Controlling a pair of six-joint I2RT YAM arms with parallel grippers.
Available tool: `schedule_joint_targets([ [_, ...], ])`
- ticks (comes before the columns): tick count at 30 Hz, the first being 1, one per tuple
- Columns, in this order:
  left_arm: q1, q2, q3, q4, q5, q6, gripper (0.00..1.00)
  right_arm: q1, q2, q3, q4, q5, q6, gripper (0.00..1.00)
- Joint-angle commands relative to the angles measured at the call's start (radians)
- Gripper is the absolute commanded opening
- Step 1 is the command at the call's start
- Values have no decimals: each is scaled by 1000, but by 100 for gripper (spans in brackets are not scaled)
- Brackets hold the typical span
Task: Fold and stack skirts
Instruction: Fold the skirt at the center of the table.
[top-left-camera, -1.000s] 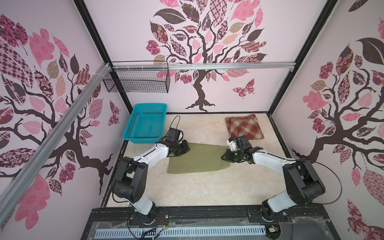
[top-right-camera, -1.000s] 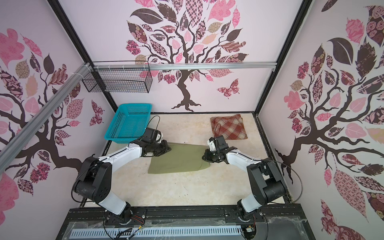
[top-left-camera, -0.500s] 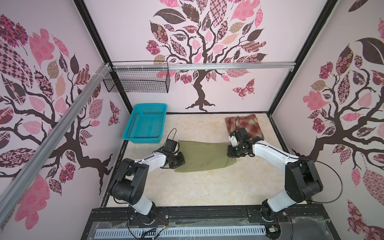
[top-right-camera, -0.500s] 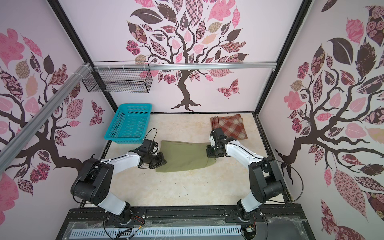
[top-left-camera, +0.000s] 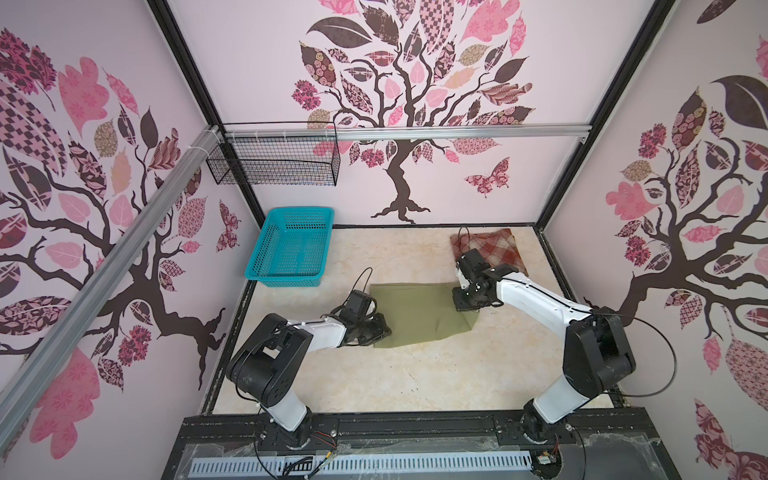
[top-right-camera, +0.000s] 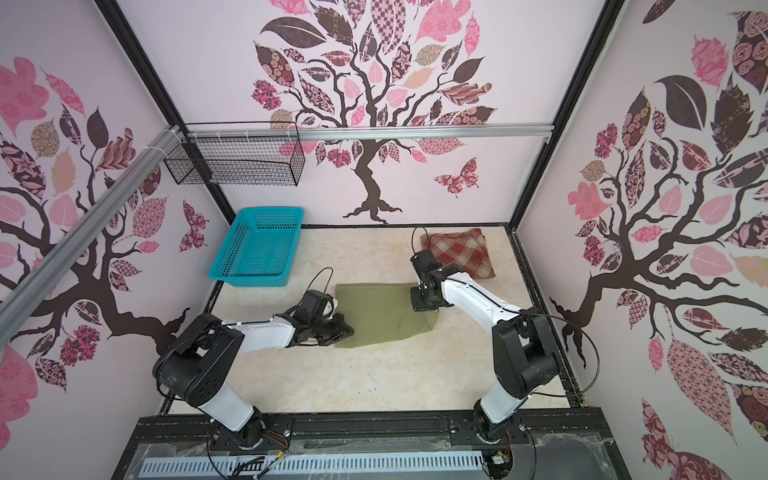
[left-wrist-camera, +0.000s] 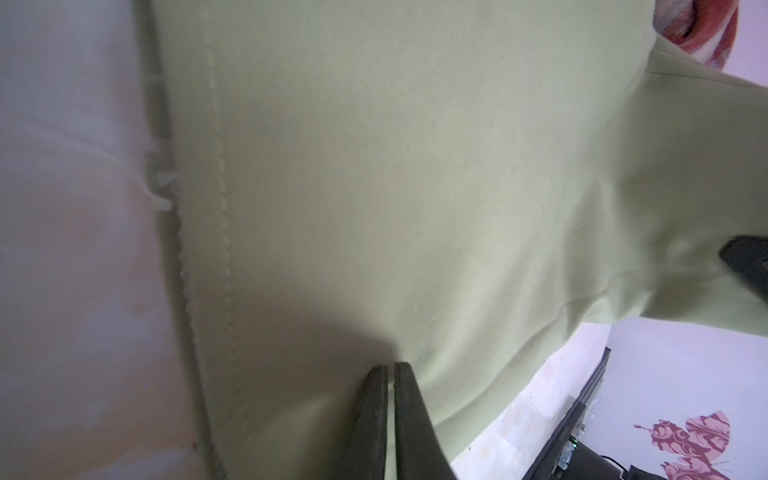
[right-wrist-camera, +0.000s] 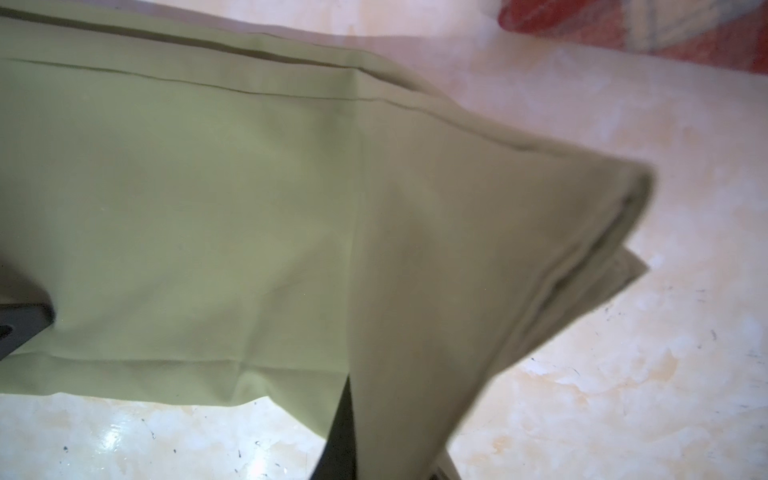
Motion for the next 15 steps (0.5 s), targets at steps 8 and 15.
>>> schedule_joint_targets([
  [8, -146, 121, -42, 28, -71, -95, 10, 87, 50, 100, -55, 28, 52, 0],
  [15, -246, 170, 5, 79, -76, -140, 10, 143, 55, 65, 5, -40, 100, 0],
])
